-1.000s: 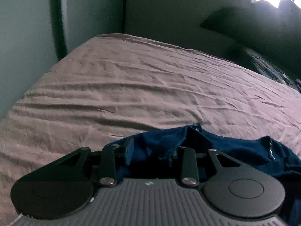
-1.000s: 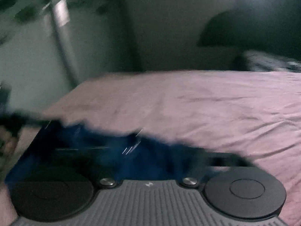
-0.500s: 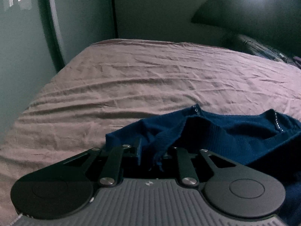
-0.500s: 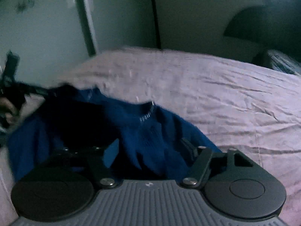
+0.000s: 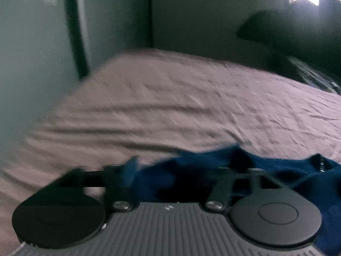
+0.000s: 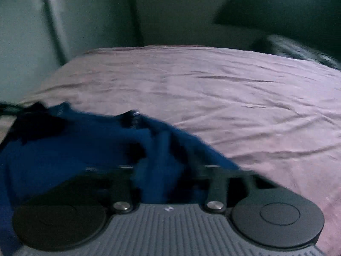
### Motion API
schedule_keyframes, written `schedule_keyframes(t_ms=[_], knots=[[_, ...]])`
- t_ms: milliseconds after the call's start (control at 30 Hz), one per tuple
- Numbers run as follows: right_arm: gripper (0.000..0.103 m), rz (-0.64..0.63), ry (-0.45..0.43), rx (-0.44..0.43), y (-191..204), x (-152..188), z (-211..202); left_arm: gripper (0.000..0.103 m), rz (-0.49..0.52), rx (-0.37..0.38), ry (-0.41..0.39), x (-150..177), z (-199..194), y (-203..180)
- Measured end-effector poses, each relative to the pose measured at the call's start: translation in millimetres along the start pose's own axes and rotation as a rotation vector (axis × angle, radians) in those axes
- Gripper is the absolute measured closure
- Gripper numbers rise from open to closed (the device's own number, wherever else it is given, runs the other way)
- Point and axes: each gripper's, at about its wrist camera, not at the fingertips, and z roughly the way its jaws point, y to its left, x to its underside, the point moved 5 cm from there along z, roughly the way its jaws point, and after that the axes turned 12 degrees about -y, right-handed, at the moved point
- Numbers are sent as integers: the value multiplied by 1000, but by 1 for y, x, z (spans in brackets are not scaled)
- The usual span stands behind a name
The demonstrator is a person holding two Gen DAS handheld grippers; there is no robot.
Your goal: Fold small clothes
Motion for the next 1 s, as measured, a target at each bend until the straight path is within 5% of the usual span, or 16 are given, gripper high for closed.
schedule_keyframes(t_ms=[100,167,233,267,333,400,500,567,633,700,767,833,900,1000], knots=[[1,-82,-145,154,7,-16,-31,8,83,-79,-102,-11,-24,5],[0,-95,-121,37,26,-17,-38,12,110,-48,-138,-14,-38,0],[0,1,-4,-171,43,-9,-30,13,149,17,-164,-13,-51,-11],[0,74,58,-298,51,-2,-25,13,191,18,-184,-11,-54,-18],[0,165,144,-413,57,12,-10,7,266,-49,-207,-11,-47,-24],[0,131,152,-311,54,18,4,2,282,-118,-140,-12,-22,-21],[0,126,104,-175,42,11,20,1,149,-131,-30,-14,3,0],[0,145,57,-136,43,2,13,1,86,-106,-50,-14,-2,7],[0,29,-9,-53,50,-7,1,0,132,-138,-68,-11,-5,6],[0,-44,5,-98,61,-5,-1,0,134,-141,-10,-8,5,6],[0,-63,79,-165,66,3,7,1,-20,-44,112,-8,19,16],[0,-88,135,-106,63,16,25,3,-156,64,164,-11,29,23],[0,-72,96,-117,58,17,29,3,-201,75,137,-22,30,28],[0,-57,89,-89,56,12,30,1,-119,85,40,-34,13,20]])
